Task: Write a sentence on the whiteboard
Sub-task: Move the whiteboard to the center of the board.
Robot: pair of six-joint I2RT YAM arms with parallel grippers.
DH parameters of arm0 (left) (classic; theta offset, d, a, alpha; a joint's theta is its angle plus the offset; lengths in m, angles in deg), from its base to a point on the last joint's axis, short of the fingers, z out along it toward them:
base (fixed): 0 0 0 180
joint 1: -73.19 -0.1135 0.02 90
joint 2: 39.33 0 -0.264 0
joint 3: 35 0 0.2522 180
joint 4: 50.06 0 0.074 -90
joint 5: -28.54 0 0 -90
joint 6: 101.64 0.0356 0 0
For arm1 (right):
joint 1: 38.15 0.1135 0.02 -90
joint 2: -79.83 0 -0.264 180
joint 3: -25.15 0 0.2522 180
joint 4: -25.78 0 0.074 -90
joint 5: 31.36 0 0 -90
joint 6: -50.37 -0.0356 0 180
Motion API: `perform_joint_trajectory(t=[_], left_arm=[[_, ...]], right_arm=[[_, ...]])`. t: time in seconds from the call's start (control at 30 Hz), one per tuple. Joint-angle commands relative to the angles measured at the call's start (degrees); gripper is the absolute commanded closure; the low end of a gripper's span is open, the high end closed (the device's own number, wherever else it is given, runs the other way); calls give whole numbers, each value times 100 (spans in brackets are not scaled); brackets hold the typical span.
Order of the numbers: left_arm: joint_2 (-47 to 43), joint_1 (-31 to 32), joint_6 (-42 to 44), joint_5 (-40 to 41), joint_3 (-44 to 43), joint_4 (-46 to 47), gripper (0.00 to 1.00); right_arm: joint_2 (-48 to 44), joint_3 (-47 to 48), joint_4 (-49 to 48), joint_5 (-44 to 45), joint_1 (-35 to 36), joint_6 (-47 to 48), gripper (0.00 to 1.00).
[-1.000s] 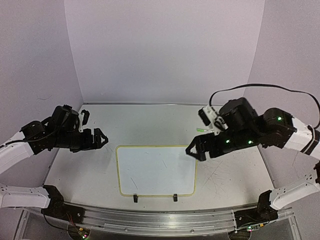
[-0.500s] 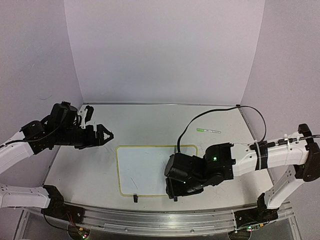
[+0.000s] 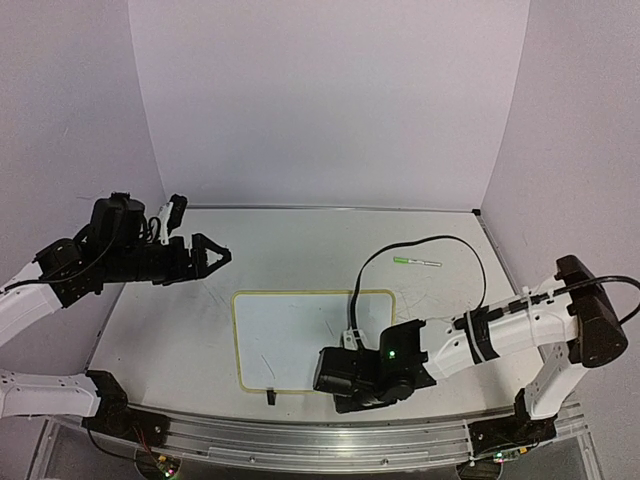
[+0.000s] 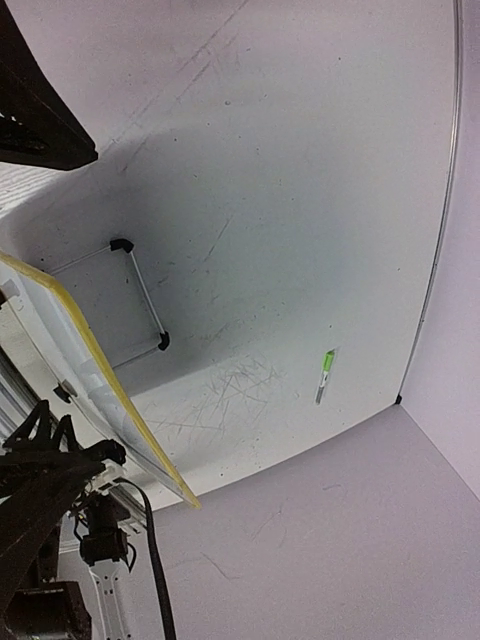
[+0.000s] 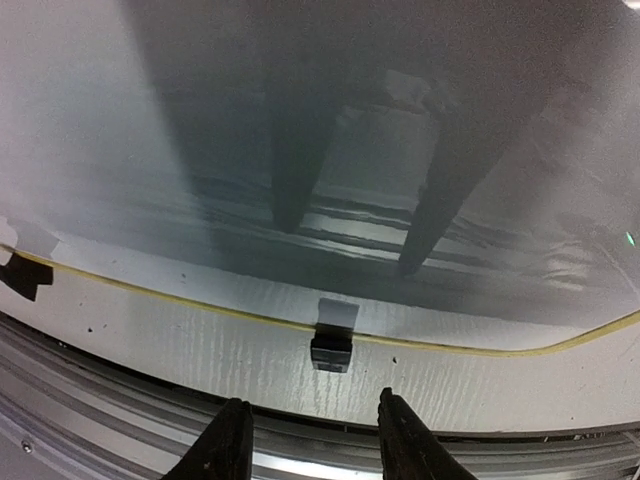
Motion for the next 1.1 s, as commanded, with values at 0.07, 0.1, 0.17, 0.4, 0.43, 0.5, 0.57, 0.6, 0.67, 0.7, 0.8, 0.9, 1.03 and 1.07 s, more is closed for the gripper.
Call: perform_joint_trajectory(t=[0.07, 0.1, 0.17, 0.4, 0.43, 0.5, 0.57, 0.6, 0.67, 0.7, 0.8, 0.9, 1.03, 1.07], left_arm=[[-55, 11, 38, -281, -42, 403, 2], [-25, 11, 23, -294, -42, 425, 2], [33, 11, 2, -346, -25, 479, 2], [301, 11, -68, -489, 19, 740, 4], [327, 11, -94, -524, 45, 807, 4], [361, 11, -140, -562, 105, 920, 5], [387, 11, -158, -572, 147, 1004, 5], [390, 11, -165, -566, 158, 1017, 5], [386, 12, -172, -542, 187, 1052, 6], [372, 11, -179, -518, 199, 1061, 6], [317, 11, -192, -422, 247, 1080, 7], [226, 12, -206, -349, 280, 1086, 7], [124, 11, -239, -227, 312, 1087, 7], [105, 11, -252, -198, 321, 1090, 7]], right_arm=[[271, -285, -409, 402, 72, -74, 57], [281, -340, -473, 412, 77, -69, 57], [342, -398, -590, 472, 76, -68, 58], [459, -287, -617, 842, 79, 69, 68], [450, -296, -620, 887, 80, 63, 69], [456, -323, -626, 995, 80, 45, 71], [504, -311, -625, 1077, 80, 51, 73], [555, -281, -618, 1087, 80, 72, 73], [630, -208, -602, 1095, 79, 116, 78], [655, -182, -593, 1107, 79, 138, 81], [702, -169, -575, 1142, 80, 136, 83], [719, -158, -550, 1211, 80, 128, 86], [749, -131, -473, 1313, 72, 82, 93], [769, -115, -451, 1321, 71, 75, 96]])
